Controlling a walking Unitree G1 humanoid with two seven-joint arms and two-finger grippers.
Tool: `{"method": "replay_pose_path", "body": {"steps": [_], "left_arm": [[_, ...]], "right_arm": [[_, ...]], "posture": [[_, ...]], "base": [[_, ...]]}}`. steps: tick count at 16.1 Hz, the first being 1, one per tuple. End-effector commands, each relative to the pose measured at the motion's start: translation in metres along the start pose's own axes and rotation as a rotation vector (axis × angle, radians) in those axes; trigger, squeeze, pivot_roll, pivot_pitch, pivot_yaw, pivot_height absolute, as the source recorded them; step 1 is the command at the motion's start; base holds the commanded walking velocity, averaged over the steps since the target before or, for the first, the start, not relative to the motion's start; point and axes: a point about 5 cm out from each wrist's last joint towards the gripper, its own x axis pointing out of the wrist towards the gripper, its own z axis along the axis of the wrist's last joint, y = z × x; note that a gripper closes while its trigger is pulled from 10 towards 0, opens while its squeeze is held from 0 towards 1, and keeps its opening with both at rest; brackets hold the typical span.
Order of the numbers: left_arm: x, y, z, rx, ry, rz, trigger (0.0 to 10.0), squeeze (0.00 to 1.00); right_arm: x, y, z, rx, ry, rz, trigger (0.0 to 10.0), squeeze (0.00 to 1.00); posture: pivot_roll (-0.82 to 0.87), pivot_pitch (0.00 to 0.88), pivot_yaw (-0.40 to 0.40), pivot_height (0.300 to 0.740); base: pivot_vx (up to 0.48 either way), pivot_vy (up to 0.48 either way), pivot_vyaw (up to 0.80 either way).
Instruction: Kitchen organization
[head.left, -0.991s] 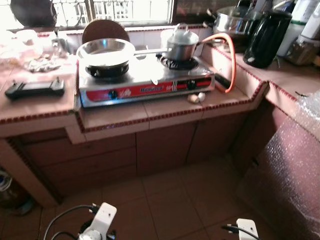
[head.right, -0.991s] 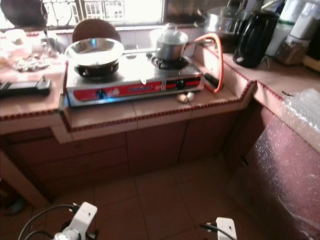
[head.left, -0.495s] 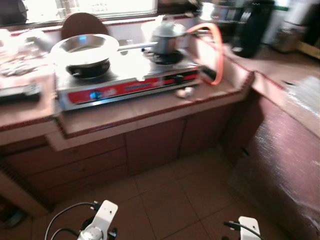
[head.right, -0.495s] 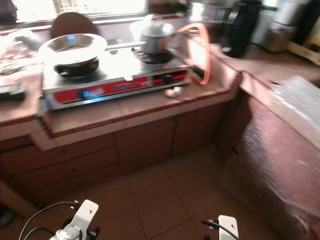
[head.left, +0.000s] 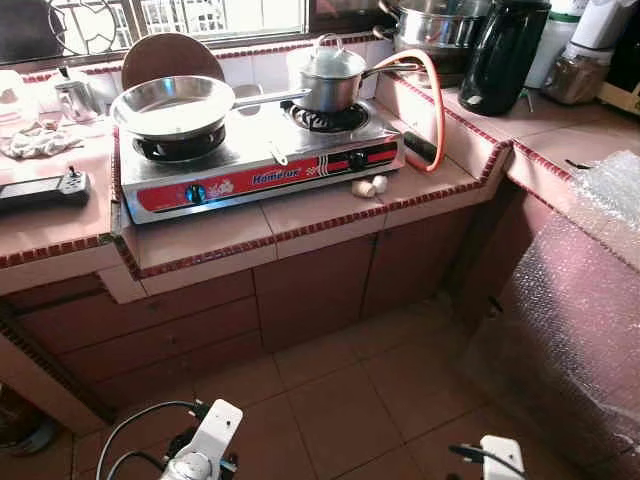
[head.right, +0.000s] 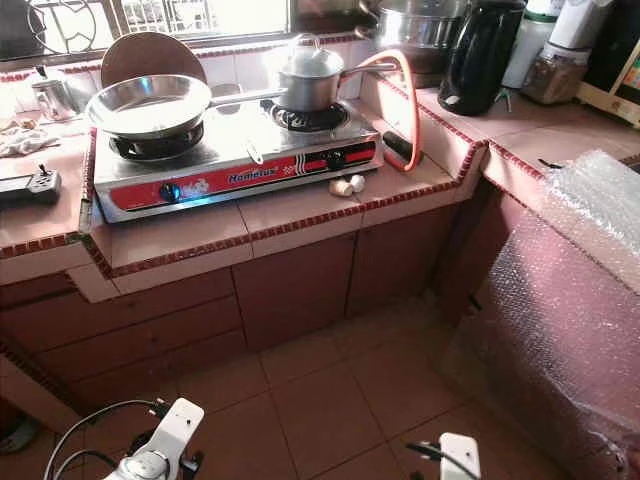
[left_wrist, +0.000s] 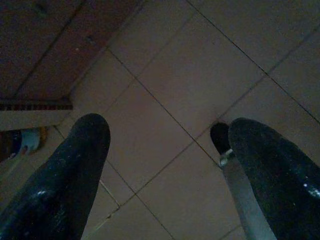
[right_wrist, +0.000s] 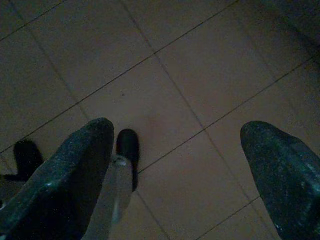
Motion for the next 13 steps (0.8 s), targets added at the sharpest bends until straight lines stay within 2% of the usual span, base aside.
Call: {"method": "replay_pose_path", "body": {"steps": [1, 3, 5, 7, 8, 9, 11, 13], "left_arm": [[0.0, -0.001, 0.0, -0.025, -0.012, 0.021, 10.0, 0.0], [-0.001, -0.005, -0.002, -0.053, -0.001, 0.026, 10.0, 0.0], [0.0, -0.01, 0.002, -0.065, 0.0, 0.022, 10.0, 0.0], [0.0, -0.012, 0.007, -0.067, -0.014, 0.021, 10.0, 0.0], [0.0, -0.012, 0.009, -0.072, -0.019, 0.023, 10.0, 0.0], [0.0, -0.011, 0.011, -0.054, -0.021, 0.029, 10.0, 0.0], [0.0, -0.009, 0.011, -0.024, -0.021, 0.03, 10.0, 0.0], [0.001, -0.006, 0.01, 0.039, -0.021, 0.015, 10.0, 0.0]], "right_arm": [[0.0, -0.003, 0.004, -0.021, -0.004, -0.006, 10.0, 0.0], [0.0, -0.007, 0.007, -0.066, 0.006, -0.006, 10.0, 0.0], [0.0, -0.021, 0.022, -0.085, -0.032, -0.024, 10.0, 0.0], [0.003, -0.011, 0.045, -0.096, -0.091, -0.012, 10.0, 0.0], [0.005, 0.001, 0.055, -0.11, -0.115, 0.0, 10.0, 0.0], [0.005, 0.007, 0.056, -0.07, -0.121, 0.005, 10.0, 0.0], [0.004, -0.001, 0.043, -0.072, -0.096, -0.009, 10.0, 0.0], [0.001, -0.012, 0.013, -0.037, -0.023, -0.042, 10.0, 0.0]], "posture": [[0.07, 0.0, -0.052, 0.74], [0.1, 0.0, -0.106, 0.74], [0.14, 0.0, -0.151, 0.74], [0.16, 0.0, -0.151, 0.74], [0.16, 0.0, -0.144, 0.74], [0.14, 0.0, -0.132, 0.74], [0.12, 0.0, -0.115, 0.74], [0.13, 0.0, -0.098, 0.74]], "base": [[0.0, 0.0, 0.0], [0.0, 0.0, 0.0], [0.0, 0.0, 0.0], [0.0, 0.0, 0.0], [0.0, 0.0, 0.8], [0.0, 0.0, 0.8], [0.0, 0.0, 0.8], [0.0, 0.0, 0.8]]}}
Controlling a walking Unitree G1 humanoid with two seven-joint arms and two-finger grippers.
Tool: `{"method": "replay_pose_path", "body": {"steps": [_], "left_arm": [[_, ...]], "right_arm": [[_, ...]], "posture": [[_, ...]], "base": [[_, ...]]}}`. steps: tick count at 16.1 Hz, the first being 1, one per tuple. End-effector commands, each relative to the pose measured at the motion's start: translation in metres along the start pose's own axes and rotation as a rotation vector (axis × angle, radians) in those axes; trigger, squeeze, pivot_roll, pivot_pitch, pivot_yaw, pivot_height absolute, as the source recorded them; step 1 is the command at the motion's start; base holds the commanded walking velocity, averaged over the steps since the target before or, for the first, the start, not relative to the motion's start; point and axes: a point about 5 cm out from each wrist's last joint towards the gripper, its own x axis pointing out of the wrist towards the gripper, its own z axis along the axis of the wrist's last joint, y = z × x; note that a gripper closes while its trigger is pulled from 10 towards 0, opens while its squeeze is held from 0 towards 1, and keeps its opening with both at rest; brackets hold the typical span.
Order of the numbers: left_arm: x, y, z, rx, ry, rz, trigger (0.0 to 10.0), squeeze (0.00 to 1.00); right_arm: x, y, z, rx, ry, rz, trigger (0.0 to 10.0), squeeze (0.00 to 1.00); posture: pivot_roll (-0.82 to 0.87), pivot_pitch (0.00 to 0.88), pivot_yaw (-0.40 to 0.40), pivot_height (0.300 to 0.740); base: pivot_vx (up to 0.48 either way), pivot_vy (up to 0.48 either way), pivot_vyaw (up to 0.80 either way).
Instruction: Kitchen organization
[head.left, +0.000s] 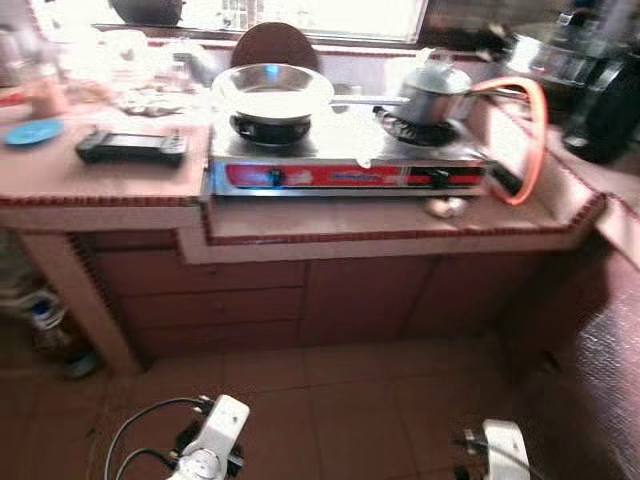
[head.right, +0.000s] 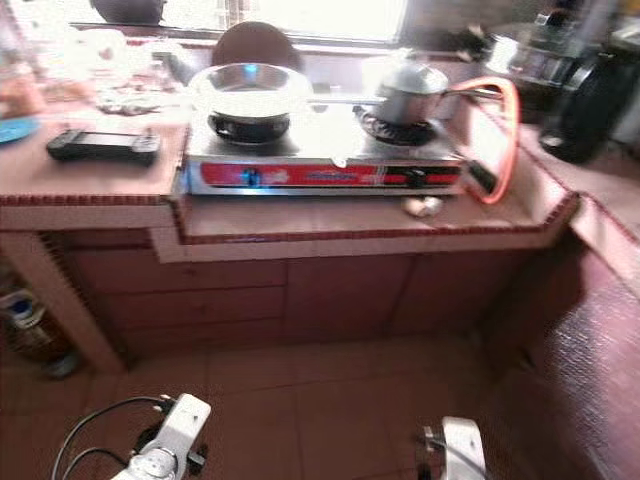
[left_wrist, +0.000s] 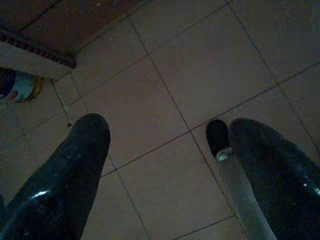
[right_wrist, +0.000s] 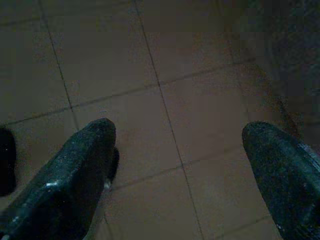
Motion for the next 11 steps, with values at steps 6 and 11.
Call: {"method": "replay_pose_path", "body": {"steps": [6, 11], "left_arm": [[-0.001, 0.011, -0.01, 0.094, 0.03, 0.029, 10.0, 0.0], [-0.002, 0.057, -0.016, -0.311, 0.054, 0.187, 10.0, 0.0]], "right_arm": [[0.001, 0.019, 0.0, 0.088, -0.003, 0.029, 10.0, 0.0], [0.002, 0.021, 0.012, 0.118, -0.041, 0.05, 10.0, 0.0]], "posture": [[0.17, 0.0, -0.03, 0.74], [0.16, 0.0, -0.065, 0.74]], "base": [[0.0, 0.0, 0.5], [0.0, 0.0, 0.0]]}}
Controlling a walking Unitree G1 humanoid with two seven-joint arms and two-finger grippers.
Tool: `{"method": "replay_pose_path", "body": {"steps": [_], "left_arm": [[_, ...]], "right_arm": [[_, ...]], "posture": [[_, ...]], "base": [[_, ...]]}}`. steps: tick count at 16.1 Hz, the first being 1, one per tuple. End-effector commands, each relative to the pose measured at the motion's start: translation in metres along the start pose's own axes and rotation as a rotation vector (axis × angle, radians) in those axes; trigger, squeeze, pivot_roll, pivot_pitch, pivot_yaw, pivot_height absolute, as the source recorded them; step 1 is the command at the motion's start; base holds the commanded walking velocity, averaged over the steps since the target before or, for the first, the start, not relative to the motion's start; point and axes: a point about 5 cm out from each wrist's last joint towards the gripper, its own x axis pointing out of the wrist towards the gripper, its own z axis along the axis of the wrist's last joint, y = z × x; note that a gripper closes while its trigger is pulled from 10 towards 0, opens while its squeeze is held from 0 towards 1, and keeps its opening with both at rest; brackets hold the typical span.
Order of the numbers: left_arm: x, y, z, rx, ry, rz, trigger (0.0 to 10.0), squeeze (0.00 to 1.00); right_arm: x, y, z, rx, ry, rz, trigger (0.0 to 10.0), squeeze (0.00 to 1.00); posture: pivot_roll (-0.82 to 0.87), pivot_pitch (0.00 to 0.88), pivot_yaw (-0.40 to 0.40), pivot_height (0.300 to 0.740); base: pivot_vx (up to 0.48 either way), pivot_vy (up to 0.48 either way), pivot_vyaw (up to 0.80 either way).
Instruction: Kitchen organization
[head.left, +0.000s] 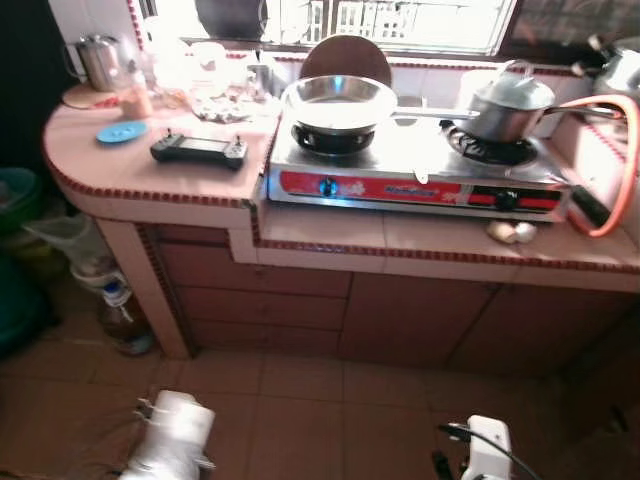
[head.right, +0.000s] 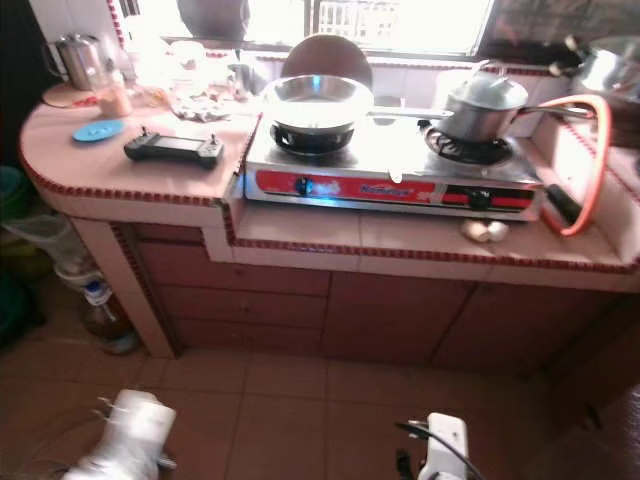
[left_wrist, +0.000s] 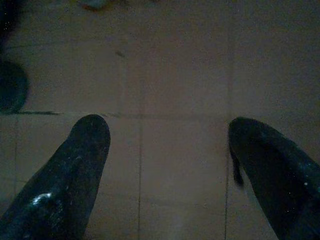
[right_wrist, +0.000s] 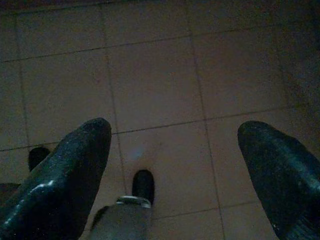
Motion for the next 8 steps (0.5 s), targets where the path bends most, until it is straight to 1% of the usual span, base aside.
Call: {"method": "replay_pose_path", "body": {"steps": [1, 2, 3, 4, 5, 6, 7, 8], "left_arm": [[0.0, -0.001, 0.009, -0.054, -0.032, -0.011, 10.0, 0.0], [0.0, -0.003, 0.011, -0.105, -0.037, -0.027, 10.0, 0.0], [0.001, -0.005, 0.016, -0.081, -0.05, -0.043, 10.0, 0.0], [0.001, -0.005, 0.017, -0.086, -0.052, -0.048, 10.0, 0.0], [0.0, -0.008, 0.019, -0.043, -0.053, -0.078, 10.0, 0.0], [0.0, -0.014, 0.018, -0.001, -0.05, -0.124, 10.0, 0.0], [-0.001, -0.021, 0.018, 0.025, -0.059, -0.171, 10.0, 0.0], [-0.003, -0.032, 0.023, 0.068, -0.087, -0.226, 10.0, 0.0]], "right_arm": [[0.001, -0.002, 0.013, 0.032, -0.043, 0.001, 10.0, 0.0], [0.003, -0.001, 0.028, 0.052, -0.084, 0.014, 10.0, 0.0], [0.004, 0.005, 0.041, 0.059, -0.119, 0.041, 10.0, 0.0], [0.004, 0.012, 0.046, 0.067, -0.136, 0.078, 10.0, 0.0], [0.005, 0.027, 0.054, 0.017, -0.164, 0.141, 10.0, 0.0], [0.005, 0.041, 0.059, -0.09, -0.184, 0.179, 10.0, 0.0], [0.005, 0.043, 0.062, -0.112, -0.193, 0.183, 10.0, 0.0], [0.005, 0.041, 0.064, -0.106, -0.199, 0.179, 10.0, 0.0]], "posture": [[0.15, 0.0, -0.071, 0.74], [0.16, 0.0, -0.077, 0.74], [0.16, 0.0, -0.078, 0.74], [0.16, 0.0, -0.077, 0.74], [0.16, 0.0, -0.077, 0.74], [0.16, 0.0, -0.067, 0.74], [0.15, 0.0, -0.068, 0.74], [0.15, 0.0, -0.068, 0.74]], "base": [[0.0, 0.0, 0.0], [0.0, 0.0, 0.0], [0.0, 0.0, 0.0], [0.0, 0.0, 0.0], [0.0, 0.0, 0.0], [0.0, 0.0, 0.0], [0.0, 0.0, 0.0], [0.0, 0.0, 0.0]]}}
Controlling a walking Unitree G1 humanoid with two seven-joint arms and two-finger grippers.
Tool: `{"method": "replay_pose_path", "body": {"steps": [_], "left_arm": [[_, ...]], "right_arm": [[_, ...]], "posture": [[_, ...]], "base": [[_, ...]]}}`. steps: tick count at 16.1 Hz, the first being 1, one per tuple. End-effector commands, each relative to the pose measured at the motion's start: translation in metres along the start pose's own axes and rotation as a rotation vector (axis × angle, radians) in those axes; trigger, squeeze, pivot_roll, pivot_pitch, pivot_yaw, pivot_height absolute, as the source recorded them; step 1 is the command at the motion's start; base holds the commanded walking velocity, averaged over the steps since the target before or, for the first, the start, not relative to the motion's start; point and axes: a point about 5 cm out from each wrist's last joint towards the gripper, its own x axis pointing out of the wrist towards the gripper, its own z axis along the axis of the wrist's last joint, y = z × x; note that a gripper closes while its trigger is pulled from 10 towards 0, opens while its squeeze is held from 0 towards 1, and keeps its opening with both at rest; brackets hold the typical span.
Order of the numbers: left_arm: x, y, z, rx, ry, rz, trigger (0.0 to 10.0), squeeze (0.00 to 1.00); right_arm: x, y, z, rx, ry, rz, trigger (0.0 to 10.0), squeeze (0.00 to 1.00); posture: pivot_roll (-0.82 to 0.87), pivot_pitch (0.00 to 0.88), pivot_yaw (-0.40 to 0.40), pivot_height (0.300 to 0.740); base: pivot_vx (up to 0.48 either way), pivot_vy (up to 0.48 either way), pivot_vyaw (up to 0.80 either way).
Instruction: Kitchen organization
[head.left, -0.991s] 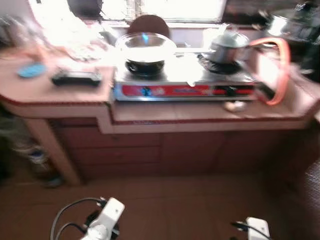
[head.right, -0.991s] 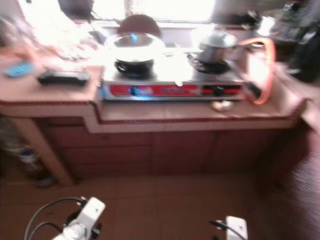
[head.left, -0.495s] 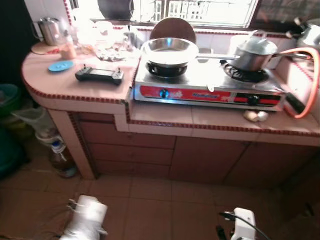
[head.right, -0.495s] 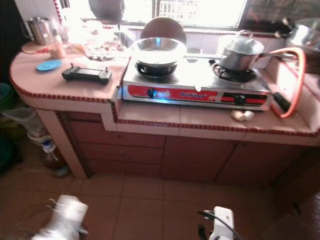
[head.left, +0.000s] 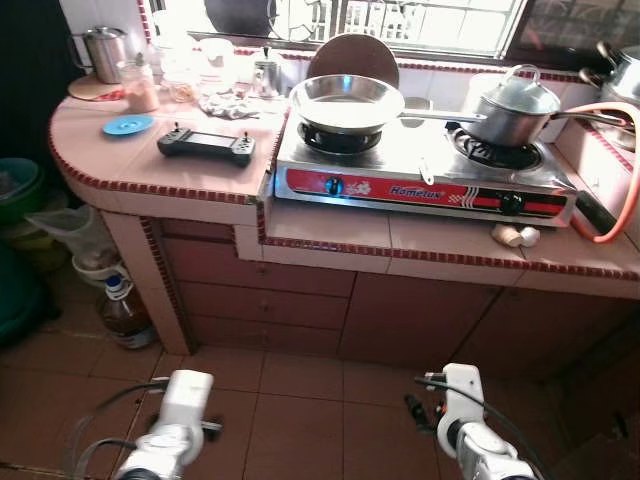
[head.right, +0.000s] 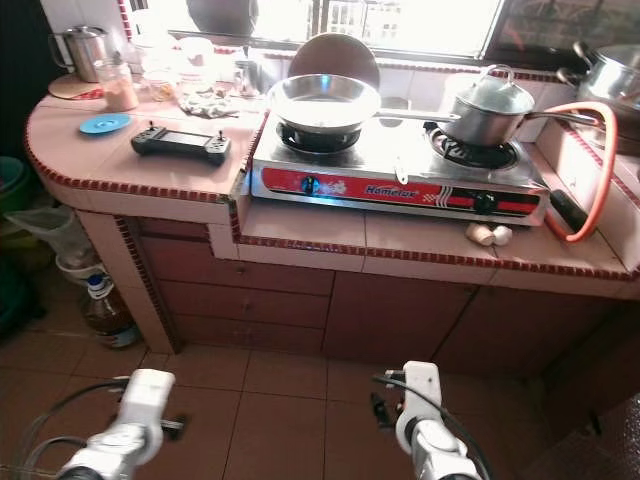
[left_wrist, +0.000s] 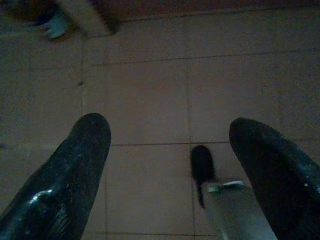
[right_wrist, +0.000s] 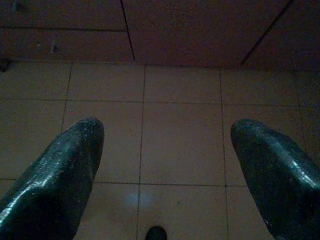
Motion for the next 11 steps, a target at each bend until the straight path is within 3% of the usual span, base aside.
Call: {"method": "replay_pose_path", "body": {"steps": [1, 4, 6, 8, 10, 11], "left_arm": [[0.001, -0.002, 0.007, 0.025, -0.016, -0.01, 10.0, 0.0], [0.001, -0.003, 0.009, 0.077, -0.012, -0.022, 10.0, 0.0], [0.0, -0.003, 0.003, 0.18, 0.016, -0.056, 10.0, 0.0], [-0.002, 0.007, -0.007, 0.276, 0.053, -0.069, 10.0, 0.0], [-0.002, 0.012, -0.009, 0.334, 0.065, -0.073, 10.0, 0.0], [-0.001, 0.004, -0.003, 0.321, 0.053, -0.073, 10.0, 0.0]], "right_arm": [[0.0, -0.003, 0.001, 0.007, -0.006, -0.013, 10.0, 0.0], [-0.004, -0.009, -0.012, 0.126, 0.011, -0.057, 10.0, 0.0], [-0.008, -0.017, -0.022, 0.274, 0.009, -0.124, 10.0, 0.0], [-0.013, -0.023, -0.032, 0.484, -0.021, -0.2, 10.0, 0.0], [-0.015, -0.021, -0.042, 0.504, -0.008, -0.208, 10.0, 0.0], [-0.016, -0.021, -0.045, 0.512, -0.001, -0.217, 10.0, 0.0]], "posture": [[0.16, 0.0, -0.071, 0.74], [0.16, 0.0, -0.051, 0.74], [0.17, 0.0, 0.028, 0.74], [0.15, 0.0, 0.088, 0.74], [0.14, 0.0, 0.109, 0.74], [0.14, 0.0, 0.097, 0.74]], "base": [[0.0, 0.0, 0.0], [0.0, 0.0, 0.0], [0.0, 0.0, 0.0], [0.0, 0.0, 0.0], [0.0, 0.0, 0.0], [0.0, 0.0, 0.0]]}}
